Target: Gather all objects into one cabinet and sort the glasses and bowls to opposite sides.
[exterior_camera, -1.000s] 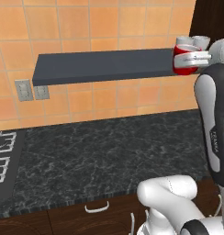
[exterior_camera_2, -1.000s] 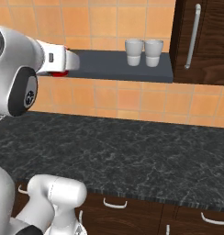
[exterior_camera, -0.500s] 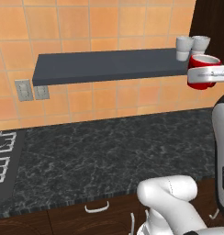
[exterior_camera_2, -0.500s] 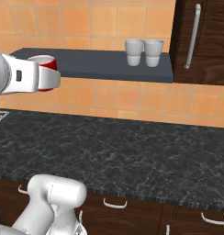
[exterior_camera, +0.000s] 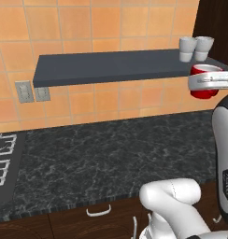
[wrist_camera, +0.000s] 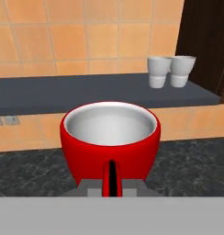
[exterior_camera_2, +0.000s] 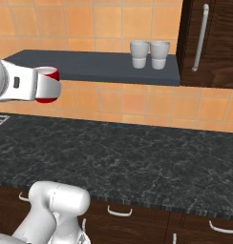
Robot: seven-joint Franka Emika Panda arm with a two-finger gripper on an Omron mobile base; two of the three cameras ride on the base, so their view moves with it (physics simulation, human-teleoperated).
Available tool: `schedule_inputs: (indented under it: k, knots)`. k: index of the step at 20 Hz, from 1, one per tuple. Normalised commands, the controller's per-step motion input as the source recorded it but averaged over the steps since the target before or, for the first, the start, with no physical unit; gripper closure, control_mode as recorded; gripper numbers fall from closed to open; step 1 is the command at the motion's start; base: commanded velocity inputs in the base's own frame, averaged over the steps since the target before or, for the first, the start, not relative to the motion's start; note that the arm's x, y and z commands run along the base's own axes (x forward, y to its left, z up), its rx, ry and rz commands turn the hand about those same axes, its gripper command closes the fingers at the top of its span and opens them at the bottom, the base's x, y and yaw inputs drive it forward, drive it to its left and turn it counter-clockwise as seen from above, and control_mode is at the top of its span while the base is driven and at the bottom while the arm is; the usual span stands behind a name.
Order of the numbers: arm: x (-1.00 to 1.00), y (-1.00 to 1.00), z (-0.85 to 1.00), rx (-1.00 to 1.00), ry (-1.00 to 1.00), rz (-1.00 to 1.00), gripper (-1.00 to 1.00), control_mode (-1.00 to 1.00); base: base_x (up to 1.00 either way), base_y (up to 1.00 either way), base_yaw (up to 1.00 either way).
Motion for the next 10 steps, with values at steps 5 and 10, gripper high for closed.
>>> schedule_inputs:
  k: [5, 10]
  knots:
    - [0.00, 0.01, -0.35, 0.00, 0.00, 0.00, 1.00, -1.00, 0.00, 0.00, 0.00]
    - [0.00, 0.00, -0.06, 0.00, 0.00, 0.00, 1.00, 1.00, -0.01, 0.00, 0.00]
